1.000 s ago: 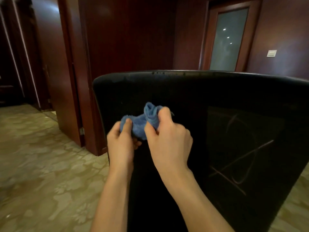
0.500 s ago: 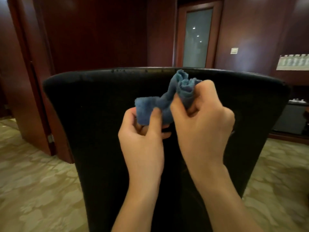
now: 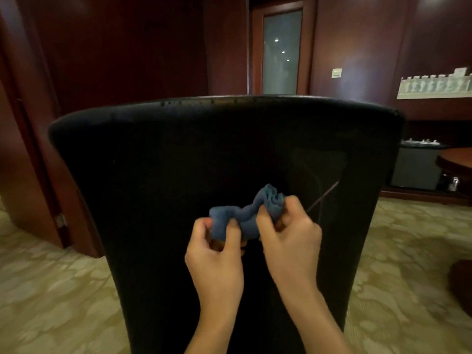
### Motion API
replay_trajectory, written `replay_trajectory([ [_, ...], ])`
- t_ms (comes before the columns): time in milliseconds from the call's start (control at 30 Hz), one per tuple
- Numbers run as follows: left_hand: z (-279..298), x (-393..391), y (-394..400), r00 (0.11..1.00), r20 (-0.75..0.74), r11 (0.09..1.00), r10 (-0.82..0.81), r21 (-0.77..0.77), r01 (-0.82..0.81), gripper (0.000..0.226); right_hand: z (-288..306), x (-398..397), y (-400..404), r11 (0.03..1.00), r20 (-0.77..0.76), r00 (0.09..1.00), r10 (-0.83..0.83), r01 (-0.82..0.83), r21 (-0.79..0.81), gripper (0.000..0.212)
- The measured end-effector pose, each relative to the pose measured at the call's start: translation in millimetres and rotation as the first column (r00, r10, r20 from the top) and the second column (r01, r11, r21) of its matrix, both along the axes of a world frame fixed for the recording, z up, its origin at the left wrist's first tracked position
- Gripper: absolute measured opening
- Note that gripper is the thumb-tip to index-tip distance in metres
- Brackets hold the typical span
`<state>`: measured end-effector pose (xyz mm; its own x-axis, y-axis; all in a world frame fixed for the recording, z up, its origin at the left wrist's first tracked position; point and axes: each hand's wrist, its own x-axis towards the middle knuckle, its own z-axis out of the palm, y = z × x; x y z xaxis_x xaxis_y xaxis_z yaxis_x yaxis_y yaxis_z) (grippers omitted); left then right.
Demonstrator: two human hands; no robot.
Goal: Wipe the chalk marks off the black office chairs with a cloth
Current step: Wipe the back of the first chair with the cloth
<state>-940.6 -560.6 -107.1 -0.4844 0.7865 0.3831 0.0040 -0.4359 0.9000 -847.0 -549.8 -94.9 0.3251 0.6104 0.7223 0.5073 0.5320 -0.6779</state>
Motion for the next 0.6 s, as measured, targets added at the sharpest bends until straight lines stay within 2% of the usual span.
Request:
replay_trajectory([
  [133, 55.7, 11.8, -17.3, 0.998, -0.057, 0.944, 0.003, 0.329, 0.016, 0.006, 56.0, 13.0, -19.3, 0.954, -0.043, 0.998, -0.037, 0.048, 0.296, 0.020],
  [200, 79.2, 21.3, -21.5, 0.993, -0.120, 0.891, -0.018, 0.449, 0.070, 0.008, 80.6, 26.9, -23.2, 0.926, -0.099, 0.992, -0.081, 0.111, 0.361, 0.024],
  [233, 86.7, 26.2, -20.2, 0.989, -0.144, 0.881, -0.039, 0.462, 0.102, 0.010, 88.0, 34.6, -22.0, 0.927, -0.116, 0.989, -0.093, 0.128, 0.354, 0.025],
  [333, 86.4, 38.0, -6.3, 0.982, -0.183, 0.903, -0.053, 0.412, 0.126, 0.015, 83.4, 48.2, -10.6, 0.948, -0.145, 0.980, -0.138, 0.173, 0.269, 0.027],
  [400, 65.7, 41.1, 5.3, 0.971, -0.238, 0.926, 0.040, 0.375, 0.053, 0.018, 64.4, 48.9, -2.8, 0.958, -0.142, 0.977, -0.156, 0.185, 0.217, 0.026],
  [467, 36.9, 41.6, 11.6, 0.957, -0.275, 0.946, 0.091, 0.323, 0.003, 0.017, 39.4, 48.1, 3.9, 0.982, -0.119, 0.987, -0.107, 0.124, 0.141, 0.021],
  [600, -18.2, 34.5, 18.8, 0.961, -0.267, 0.993, 0.069, 0.108, -0.041, 0.012, -18.9, 44.9, 12.2, 0.994, -0.101, 0.992, -0.071, 0.062, -0.090, 0.017],
])
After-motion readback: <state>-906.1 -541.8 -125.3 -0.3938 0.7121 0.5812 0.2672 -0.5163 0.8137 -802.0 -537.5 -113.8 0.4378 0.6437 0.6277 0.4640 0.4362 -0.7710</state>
